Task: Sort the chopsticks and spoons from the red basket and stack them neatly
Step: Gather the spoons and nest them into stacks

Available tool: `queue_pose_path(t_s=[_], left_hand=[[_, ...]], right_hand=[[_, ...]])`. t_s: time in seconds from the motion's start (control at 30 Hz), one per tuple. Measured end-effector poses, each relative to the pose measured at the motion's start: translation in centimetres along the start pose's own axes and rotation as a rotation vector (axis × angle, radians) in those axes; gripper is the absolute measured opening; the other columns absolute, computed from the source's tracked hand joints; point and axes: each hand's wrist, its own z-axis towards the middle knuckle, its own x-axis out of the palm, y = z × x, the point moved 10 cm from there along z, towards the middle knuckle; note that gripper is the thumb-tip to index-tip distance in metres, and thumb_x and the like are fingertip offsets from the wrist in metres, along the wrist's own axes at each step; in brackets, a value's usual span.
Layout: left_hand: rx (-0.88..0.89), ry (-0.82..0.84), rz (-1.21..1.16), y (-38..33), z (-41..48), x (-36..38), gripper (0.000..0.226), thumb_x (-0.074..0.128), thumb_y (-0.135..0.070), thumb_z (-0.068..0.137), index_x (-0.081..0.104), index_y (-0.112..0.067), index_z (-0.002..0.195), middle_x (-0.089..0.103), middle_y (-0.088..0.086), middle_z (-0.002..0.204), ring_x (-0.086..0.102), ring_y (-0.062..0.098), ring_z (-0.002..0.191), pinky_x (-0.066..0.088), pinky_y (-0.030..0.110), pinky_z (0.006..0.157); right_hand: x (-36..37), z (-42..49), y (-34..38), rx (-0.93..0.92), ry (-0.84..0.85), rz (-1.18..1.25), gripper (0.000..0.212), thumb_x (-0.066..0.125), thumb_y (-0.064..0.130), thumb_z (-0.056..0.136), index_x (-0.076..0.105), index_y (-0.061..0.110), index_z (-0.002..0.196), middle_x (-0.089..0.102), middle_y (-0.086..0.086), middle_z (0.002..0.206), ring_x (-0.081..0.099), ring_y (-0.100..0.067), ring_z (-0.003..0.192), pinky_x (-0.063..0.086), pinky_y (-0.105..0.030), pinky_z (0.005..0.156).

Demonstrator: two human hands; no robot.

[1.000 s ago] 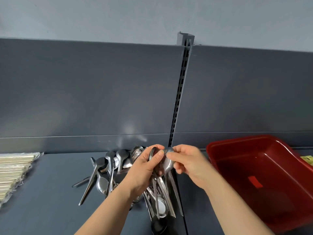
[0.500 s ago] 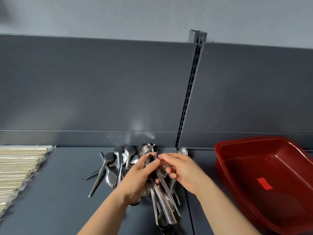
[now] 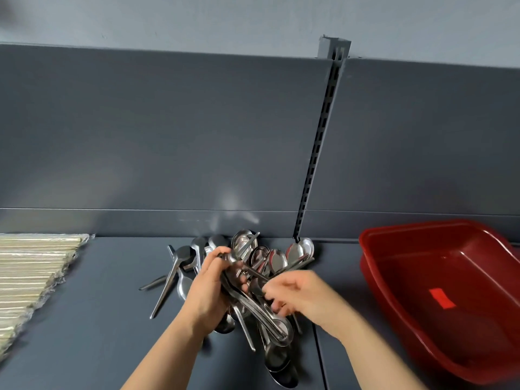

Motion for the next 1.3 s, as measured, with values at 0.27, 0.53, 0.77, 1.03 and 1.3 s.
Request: queue_pose_path(t_s=[0.27,0.53,0.77,1.03,1.3], left_hand=[[0.118,-0.089,0.141,-2.6,-0.1,-3.0,0.014,0.059,-0.031,0.093,0.065,-0.019,0.096,0.06,0.002,0.069,0.045,0.015,0.047,0.038,0.022,0.041],[0.047,-0.074,0.204,-2.3,0.2,-2.9,0.017,0.061,-0.031,0.091,0.067,-0.016,0.096,0.06,0.004,0.076,0.047,0.016,0.05,0.036,0.022,0.041],[-0.037,-0.027,0.232,-1.6,1.3,-2.3,0.015,0.062,-0.033,0.09,0.069,-0.02,0.094,0.062,0.005,0.078,0.05,0.016,0.051,0.037,0.022,0.041],[-0.083,-0.006,0.239,-0.9,1.9,-1.9,0.025,0.068,-0.041,0.074,0.07,-0.023,0.09,0.064,0.003,0.074,0.052,0.015,0.049,0.038,0.022,0.038],[-0.072,0.023,0.237,-1.0,1.7,-2.6,0.026,0.07,-0.042,0.073,0.072,-0.022,0.09,0.061,0.007,0.078,0.051,0.017,0.05,0.038,0.023,0.041]], right_hand=[[-10.9,1.8,-4.6,0.167,-0.717,-0.069,0.032,0.067,0.017,0.088,0.059,-0.006,0.108,0.063,-0.01,0.076,0.062,-0.021,0.053,0.052,-0.022,0.045],[-12.3,4.5,-5.5,0.373,-0.781,-0.026,0.024,0.081,0.015,0.073,0.063,0.008,0.059,0.059,-0.003,0.039,0.052,-0.013,0.036,0.047,-0.021,0.041],[-12.1,3.8,-6.9,0.411,-0.772,0.294,0.012,0.075,-0.007,0.076,0.064,-0.004,0.076,0.059,-0.013,0.057,0.049,-0.011,0.037,0.045,-0.018,0.037],[-10.6,4.2,-6.2,0.434,-0.675,0.035,0.02,0.082,0.003,0.072,0.063,0.0,0.064,0.058,-0.009,0.048,0.046,-0.011,0.03,0.042,-0.018,0.035],[-10.2,4.8,-6.6,0.507,-0.726,0.053,0.016,0.073,0.003,0.073,0.065,0.0,0.058,0.057,-0.007,0.045,0.045,-0.012,0.034,0.039,-0.019,0.037]])
